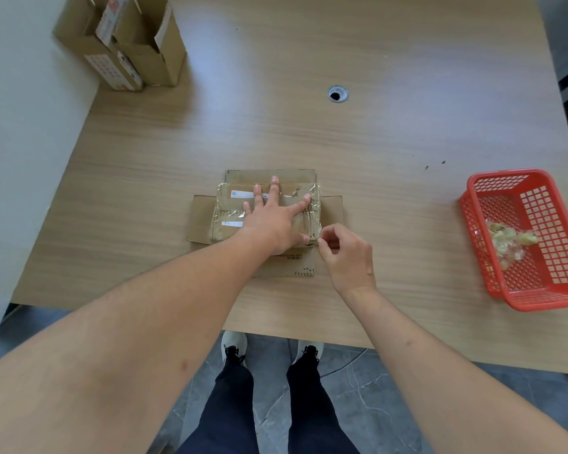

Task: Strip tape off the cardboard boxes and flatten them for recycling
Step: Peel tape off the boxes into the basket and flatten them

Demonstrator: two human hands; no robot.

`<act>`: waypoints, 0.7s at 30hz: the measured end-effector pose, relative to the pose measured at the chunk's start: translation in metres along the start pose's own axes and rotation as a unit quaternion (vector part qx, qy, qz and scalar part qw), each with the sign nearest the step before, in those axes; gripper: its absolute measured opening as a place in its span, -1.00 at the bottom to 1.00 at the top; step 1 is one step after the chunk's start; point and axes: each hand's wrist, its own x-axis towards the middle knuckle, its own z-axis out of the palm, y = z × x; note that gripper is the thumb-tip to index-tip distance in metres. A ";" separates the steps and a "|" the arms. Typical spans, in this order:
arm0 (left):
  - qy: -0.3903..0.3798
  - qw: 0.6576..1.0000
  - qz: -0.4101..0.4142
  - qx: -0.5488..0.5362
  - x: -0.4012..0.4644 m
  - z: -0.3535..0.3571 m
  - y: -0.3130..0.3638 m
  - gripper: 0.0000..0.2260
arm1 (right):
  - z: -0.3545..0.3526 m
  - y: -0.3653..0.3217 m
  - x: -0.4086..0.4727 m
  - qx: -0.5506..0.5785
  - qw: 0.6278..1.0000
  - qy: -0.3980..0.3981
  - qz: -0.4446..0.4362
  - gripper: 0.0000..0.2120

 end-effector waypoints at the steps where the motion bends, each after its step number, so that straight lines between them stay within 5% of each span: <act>1: 0.000 1.000 -0.001 0.000 0.000 0.000 0.000 -0.24 | -0.002 0.002 0.001 0.020 1.000 -0.020 0.004 -0.67; 3: -0.001 1.000 -0.003 0.000 0.000 0.000 0.000 -0.24 | -0.003 0.007 0.005 0.013 0.999 -0.040 -0.014 -0.55; 7: -0.005 1.000 -0.006 0.004 0.000 -0.001 0.001 -0.23 | -0.003 0.016 0.023 -0.063 0.994 -0.044 -0.075 -0.88; 11: -0.008 1.000 -0.005 0.001 0.000 -0.001 0.000 -0.23 | -0.007 0.018 0.034 -0.070 0.989 -0.060 -0.111 -0.93; 14: -0.009 1.000 -0.006 -0.008 0.001 0.000 -0.002 -0.23 | -0.013 0.016 0.040 0.071 0.996 -0.052 -0.007 -0.90; 18: -0.011 1.000 -0.009 -0.006 0.000 0.000 0.000 -0.23 | -0.014 0.013 0.044 0.237 0.953 -0.064 0.176 -0.85; 21: -0.012 1.000 -0.013 -0.008 -0.002 -0.002 0.000 -0.24 | -0.011 0.004 0.044 0.271 0.936 -0.034 0.222 -0.90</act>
